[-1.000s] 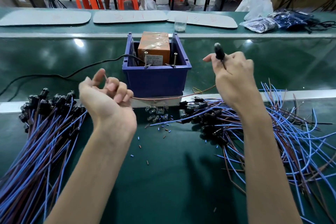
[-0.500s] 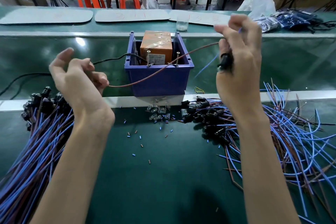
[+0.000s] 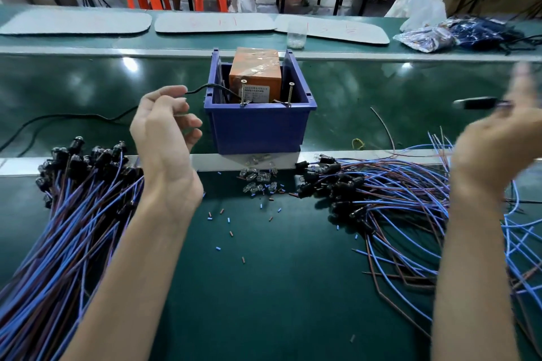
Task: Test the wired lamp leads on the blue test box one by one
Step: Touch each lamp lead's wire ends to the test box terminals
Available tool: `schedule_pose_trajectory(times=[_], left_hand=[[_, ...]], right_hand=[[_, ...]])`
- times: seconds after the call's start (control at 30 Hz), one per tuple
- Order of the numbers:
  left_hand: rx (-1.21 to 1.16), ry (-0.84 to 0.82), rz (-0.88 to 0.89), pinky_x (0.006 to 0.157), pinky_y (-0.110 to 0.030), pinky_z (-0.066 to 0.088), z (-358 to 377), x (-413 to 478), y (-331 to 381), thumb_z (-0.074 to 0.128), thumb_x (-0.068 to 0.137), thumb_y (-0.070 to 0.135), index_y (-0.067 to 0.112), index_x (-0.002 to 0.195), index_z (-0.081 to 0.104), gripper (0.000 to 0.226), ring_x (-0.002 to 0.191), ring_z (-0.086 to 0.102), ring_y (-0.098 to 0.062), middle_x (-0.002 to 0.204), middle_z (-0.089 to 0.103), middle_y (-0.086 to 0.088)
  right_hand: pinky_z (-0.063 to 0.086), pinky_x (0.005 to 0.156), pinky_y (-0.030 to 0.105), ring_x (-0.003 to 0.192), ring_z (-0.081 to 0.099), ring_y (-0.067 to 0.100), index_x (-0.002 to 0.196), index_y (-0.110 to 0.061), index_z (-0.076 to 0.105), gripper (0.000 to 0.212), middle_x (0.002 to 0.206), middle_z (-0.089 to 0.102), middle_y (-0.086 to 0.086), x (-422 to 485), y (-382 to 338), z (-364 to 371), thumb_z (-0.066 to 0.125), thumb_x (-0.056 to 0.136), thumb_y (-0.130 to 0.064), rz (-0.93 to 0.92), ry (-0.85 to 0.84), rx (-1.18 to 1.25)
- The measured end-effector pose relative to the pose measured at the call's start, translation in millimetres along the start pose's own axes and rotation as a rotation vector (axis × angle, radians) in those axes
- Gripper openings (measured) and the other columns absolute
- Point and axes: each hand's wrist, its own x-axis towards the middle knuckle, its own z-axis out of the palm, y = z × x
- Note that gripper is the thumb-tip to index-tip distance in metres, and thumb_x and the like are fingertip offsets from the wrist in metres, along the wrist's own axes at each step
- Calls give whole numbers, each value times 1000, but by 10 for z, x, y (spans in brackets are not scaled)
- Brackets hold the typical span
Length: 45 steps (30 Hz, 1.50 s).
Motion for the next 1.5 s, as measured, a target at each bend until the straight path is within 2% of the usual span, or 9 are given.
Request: schedule_pose_trajectory(times=[0.13,0.33,0.47,0.53,0.6,0.7,0.83,0.93,1.5], left_hand=[[5,-13,-3,52,-15,38,11,2,-22,41,88,5,19,82,58,23,49,48,-3,58,50,12],[26,-42,-20,51,-16,37,34,-37,-70,41,89,4,19,80,58,24,49,48,-3,55,51,13],[26,-67,-23,51,-16,38,24,-22,-88,41,89,5,19,80,58,24,50,48,-4,53,52,15],[23,-72,-26,51,-15,38,18,-26,-95,41,89,5,19,81,58,23,49,47,-4,53,51,15],[27,-74,-33,51,-15,38,17,-22,-104,41,88,5,18,81,58,23,48,47,-4,52,51,15],[114,-157,-33,51,-15,39,50,-39,-118,44,91,6,20,82,58,22,48,48,-3,55,53,14],[464,-539,75,66,-18,50,171,-229,-241,52,98,31,28,104,59,9,75,62,-3,91,65,5],[725,-815,163,96,-32,48,237,-431,-403,53,86,50,27,125,60,46,101,60,-8,113,64,0],[864,-604,325,83,-36,52,286,-395,-923,75,81,23,21,92,77,12,82,67,-16,88,73,4]], right_hand=[[31,104,41,127,45,34,139,-20,51,49,143,45,16,31,9,-41,27,96,-22,-40,-34,-120],[20,111,42,137,24,26,127,-40,59,36,156,29,-7,-319,-188,166,44,101,-21,-213,-954,-379],[9,108,48,144,2,25,120,-56,54,33,160,12,-16,-396,-295,219,39,102,-32,-248,-963,-481],[10,110,50,145,14,27,121,-49,55,29,149,35,-6,-400,-278,236,38,103,-35,-268,-956,-474],[31,102,42,118,52,29,120,-36,61,27,107,64,2,-382,-243,229,40,103,-33,-245,-914,-261],[40,69,35,73,55,28,119,-25,66,27,74,64,6,-391,-294,180,47,101,-26,-252,-904,39],[43,75,32,85,57,25,117,-30,69,28,95,70,4,-483,-490,128,53,97,-18,-462,-1110,-62],[36,77,32,86,45,18,106,-21,72,22,69,46,-12,-592,-644,137,53,96,-18,-593,-1213,-169],[18,80,31,90,47,12,96,-43,70,11,87,58,-9,-78,-345,-249,62,91,-38,-371,-908,-226]])
